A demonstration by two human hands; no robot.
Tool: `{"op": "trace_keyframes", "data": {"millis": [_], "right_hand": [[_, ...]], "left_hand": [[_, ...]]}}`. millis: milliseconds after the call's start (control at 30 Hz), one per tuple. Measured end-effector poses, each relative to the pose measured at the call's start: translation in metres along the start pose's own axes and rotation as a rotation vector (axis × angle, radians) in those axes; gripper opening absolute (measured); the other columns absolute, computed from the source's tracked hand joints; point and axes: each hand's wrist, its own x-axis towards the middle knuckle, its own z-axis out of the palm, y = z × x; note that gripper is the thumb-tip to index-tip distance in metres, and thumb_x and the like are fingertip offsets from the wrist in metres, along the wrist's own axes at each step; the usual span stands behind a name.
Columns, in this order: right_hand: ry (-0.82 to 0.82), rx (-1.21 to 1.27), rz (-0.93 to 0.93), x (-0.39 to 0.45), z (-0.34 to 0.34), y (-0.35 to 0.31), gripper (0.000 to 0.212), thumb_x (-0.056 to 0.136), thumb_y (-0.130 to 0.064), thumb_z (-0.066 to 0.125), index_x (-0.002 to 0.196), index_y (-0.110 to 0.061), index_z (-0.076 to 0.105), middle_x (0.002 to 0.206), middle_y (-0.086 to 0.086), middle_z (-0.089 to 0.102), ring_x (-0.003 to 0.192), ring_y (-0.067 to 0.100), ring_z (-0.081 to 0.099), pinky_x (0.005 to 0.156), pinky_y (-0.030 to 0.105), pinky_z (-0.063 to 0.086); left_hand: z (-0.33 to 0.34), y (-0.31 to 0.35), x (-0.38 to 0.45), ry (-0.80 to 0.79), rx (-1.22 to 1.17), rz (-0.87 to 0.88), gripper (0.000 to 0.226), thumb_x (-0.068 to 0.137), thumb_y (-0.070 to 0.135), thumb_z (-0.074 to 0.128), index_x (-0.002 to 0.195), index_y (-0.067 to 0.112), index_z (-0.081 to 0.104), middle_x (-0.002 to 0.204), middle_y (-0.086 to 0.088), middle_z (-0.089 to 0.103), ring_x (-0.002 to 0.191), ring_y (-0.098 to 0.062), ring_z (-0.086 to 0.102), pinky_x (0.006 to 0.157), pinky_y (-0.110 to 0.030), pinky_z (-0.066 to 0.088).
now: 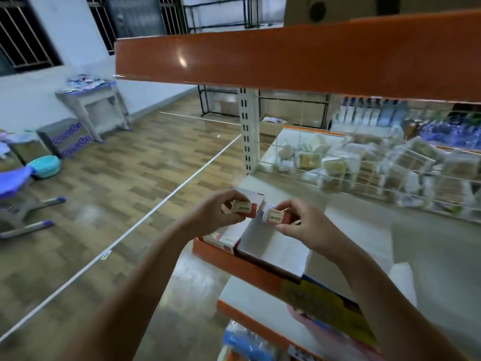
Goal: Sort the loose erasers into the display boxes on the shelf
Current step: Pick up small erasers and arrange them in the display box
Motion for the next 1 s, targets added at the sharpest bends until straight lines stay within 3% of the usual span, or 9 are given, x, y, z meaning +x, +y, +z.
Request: {"op": "trace_keyframes", "data": {"millis": [100, 233, 333, 467, 633, 833, 1000], "right_hand": [[-0.037, -0.090, 0.010, 0.025, 0.011, -0.004, 0.028, 0.084, -0.019, 0.064, 0.110, -0.024, 0.053, 0.099, 0.000, 0.063, 0.086, 0.015, 0.059, 0.070, 0.027, 0.049], [-0.086, -0.130, 0.012, 0.051, 0.024, -0.008, 0.023, 0.085, -0.021, 0.062, 0.105, -0.025, 0.050, 0.097, -0.001, 0.062, 0.086, 0.012, 0.057, 0.068, 0.020, 0.043], [-0.109, -0.149, 0.020, 0.066, 0.035, -0.010, 0.022, 0.085, -0.022, 0.062, 0.102, -0.024, 0.049, 0.099, -0.001, 0.062, 0.087, 0.013, 0.057, 0.072, 0.024, 0.045], [-0.161, -0.228, 0.025, 0.078, 0.052, -0.017, 0.023, 0.085, -0.027, 0.062, 0.102, -0.021, 0.048, 0.098, 0.001, 0.061, 0.088, 0.015, 0.057, 0.075, 0.030, 0.046], [-0.236, -0.322, 0.004, 0.088, 0.073, -0.031, 0.022, 0.086, -0.030, 0.062, 0.101, -0.019, 0.050, 0.091, -0.005, 0.055, 0.084, 0.012, 0.054, 0.075, 0.029, 0.046], [-0.244, -0.436, 0.090, 0.098, 0.097, -0.036, 0.020, 0.086, -0.033, 0.060, 0.093, -0.019, 0.045, 0.099, 0.004, 0.053, 0.087, 0.018, 0.053, 0.076, 0.034, 0.046], [-0.208, -0.390, 0.183, 0.097, 0.111, -0.041, 0.016, 0.088, -0.030, 0.059, 0.093, -0.023, 0.046, 0.087, -0.004, 0.050, 0.075, 0.009, 0.050, 0.061, 0.023, 0.040]], "left_hand": [[-0.013, -0.019, 0.011, -0.006, 0.027, -0.021, 0.028, 0.078, -0.001, 0.070, 0.102, 0.012, 0.062, 0.087, 0.013, 0.058, 0.080, 0.007, 0.053, 0.070, -0.009, 0.039], [-0.023, -0.052, 0.021, -0.001, 0.044, -0.107, 0.031, 0.078, 0.008, 0.073, 0.105, 0.019, 0.064, 0.095, 0.009, 0.063, 0.092, -0.012, 0.057, 0.074, -0.011, 0.040], [-0.027, -0.069, 0.024, -0.015, -0.011, -0.163, 0.033, 0.078, 0.011, 0.074, 0.100, 0.032, 0.062, 0.095, 0.013, 0.063, 0.091, -0.009, 0.058, 0.078, -0.021, 0.047], [-0.034, -0.084, 0.026, -0.057, -0.011, -0.174, 0.040, 0.078, 0.016, 0.074, 0.093, 0.047, 0.056, 0.096, 0.018, 0.063, 0.091, -0.003, 0.057, 0.075, -0.019, 0.046], [-0.038, -0.103, 0.033, -0.135, -0.050, -0.138, 0.035, 0.078, 0.014, 0.074, 0.096, 0.040, 0.057, 0.095, 0.017, 0.062, 0.090, -0.003, 0.056, 0.070, -0.010, 0.039], [-0.042, -0.124, 0.040, -0.245, -0.069, -0.053, 0.029, 0.079, 0.018, 0.073, 0.100, 0.033, 0.061, 0.098, 0.015, 0.062, 0.090, 0.000, 0.054, 0.069, -0.008, 0.038], [-0.045, -0.133, 0.045, -0.312, -0.070, 0.000, 0.030, 0.081, 0.022, 0.071, 0.102, 0.038, 0.057, 0.099, 0.020, 0.059, 0.092, 0.005, 0.052, 0.072, -0.009, 0.041]]}}
